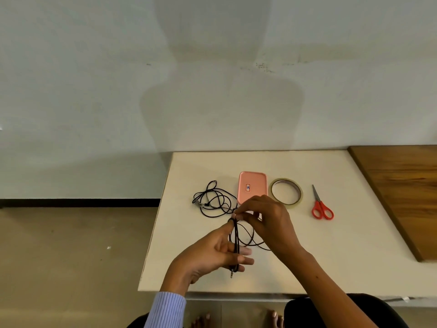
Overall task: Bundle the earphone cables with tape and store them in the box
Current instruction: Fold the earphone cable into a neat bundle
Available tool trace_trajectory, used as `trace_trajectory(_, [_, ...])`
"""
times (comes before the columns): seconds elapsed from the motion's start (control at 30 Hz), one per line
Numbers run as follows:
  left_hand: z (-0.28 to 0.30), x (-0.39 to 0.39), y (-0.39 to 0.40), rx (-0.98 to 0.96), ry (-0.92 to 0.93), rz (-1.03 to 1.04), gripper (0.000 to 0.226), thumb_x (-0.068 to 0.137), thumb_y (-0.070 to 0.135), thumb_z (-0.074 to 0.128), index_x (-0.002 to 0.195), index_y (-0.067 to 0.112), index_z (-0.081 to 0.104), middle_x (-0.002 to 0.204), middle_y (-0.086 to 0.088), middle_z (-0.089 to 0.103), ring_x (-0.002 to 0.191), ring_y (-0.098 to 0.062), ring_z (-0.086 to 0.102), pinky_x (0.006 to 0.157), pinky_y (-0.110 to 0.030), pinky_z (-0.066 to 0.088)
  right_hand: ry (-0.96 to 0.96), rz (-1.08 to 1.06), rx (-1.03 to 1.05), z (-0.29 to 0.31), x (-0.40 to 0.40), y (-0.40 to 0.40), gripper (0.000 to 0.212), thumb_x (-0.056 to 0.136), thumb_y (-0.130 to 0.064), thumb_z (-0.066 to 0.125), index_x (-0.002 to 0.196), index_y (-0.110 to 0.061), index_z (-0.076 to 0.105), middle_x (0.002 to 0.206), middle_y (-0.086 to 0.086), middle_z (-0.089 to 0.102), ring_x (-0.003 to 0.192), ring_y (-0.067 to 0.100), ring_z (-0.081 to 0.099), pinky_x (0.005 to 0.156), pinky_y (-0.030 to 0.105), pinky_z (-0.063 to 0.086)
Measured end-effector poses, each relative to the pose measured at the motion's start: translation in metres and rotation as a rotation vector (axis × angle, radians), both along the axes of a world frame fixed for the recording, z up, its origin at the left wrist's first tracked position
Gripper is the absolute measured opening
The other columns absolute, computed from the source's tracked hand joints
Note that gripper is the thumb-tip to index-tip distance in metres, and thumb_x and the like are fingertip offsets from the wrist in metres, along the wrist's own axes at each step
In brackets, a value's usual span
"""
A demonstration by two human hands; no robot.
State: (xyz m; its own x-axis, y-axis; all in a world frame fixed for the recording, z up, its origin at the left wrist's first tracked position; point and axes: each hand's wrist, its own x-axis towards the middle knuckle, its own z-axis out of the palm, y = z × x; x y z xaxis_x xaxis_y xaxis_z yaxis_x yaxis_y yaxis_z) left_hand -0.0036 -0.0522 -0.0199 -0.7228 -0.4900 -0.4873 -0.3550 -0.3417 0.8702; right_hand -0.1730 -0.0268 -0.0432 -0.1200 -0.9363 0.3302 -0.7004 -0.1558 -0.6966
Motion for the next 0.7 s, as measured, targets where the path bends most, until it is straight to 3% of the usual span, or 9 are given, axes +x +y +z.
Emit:
trace_trajectory(0.2, [0.001, 0.001, -0.001, 0.072, 0.06, -0.033, 0.079, 0.088, -0.001, 0.059, 0.146, 0.035, 0.019, 0.119, -0.016, 0.065, 0.104, -0.025, 0.067, 0.085, -0.031, 0.055, -0.138, -0.081, -0.002, 0.004, 0.0, 0.0, 0.016, 0.077, -0.009, 0.073, 0.082, -0.024, 0.073, 0.079, -0.023, 0.065, 0.073, 0.003, 0.056, 0.061, 0.008, 0.037])
trace_trajectory(0.4, [0.009, 0.007, -0.004, 0.143, 0.2, -0.207, 0.075, 0.091, -0.004, 0.051, 0.147, 0.029, 0.015, 0.122, -0.021, 0.062, 0.113, -0.032, 0.061, 0.086, -0.03, 0.052, -0.377, -0.146, 0.075, 0.009, -0.006, 0.0, 0.022, 0.076, -0.01, 0.075, 0.076, -0.032, 0.071, 0.078, -0.018, 0.069, 0.07, 0.001, 0.055, 0.06, 0.008, 0.039])
trace_trajectory(0.5, [0.014, 0.01, -0.007, 0.158, 0.263, -0.22, 0.07, 0.091, -0.003, 0.05, 0.145, 0.031, 0.021, 0.123, -0.023, 0.061, 0.114, -0.034, 0.06, 0.085, -0.029, 0.052, -0.408, -0.159, 0.112, 0.009, -0.009, -0.001, 0.018, 0.077, -0.014, 0.075, 0.076, -0.032, 0.072, 0.078, -0.016, 0.071, 0.067, 0.005, 0.055, 0.058, 0.009, 0.039])
trace_trajectory(0.7, [0.013, 0.01, -0.006, 0.191, 0.275, -0.242, 0.074, 0.091, -0.003, 0.051, 0.148, 0.029, 0.015, 0.123, -0.024, 0.061, 0.114, -0.035, 0.06, 0.085, -0.029, 0.052, -0.421, -0.181, 0.123, 0.01, -0.009, 0.001, 0.018, 0.077, -0.015, 0.074, 0.077, -0.033, 0.072, 0.081, -0.017, 0.07, 0.07, 0.006, 0.056, 0.059, 0.008, 0.041])
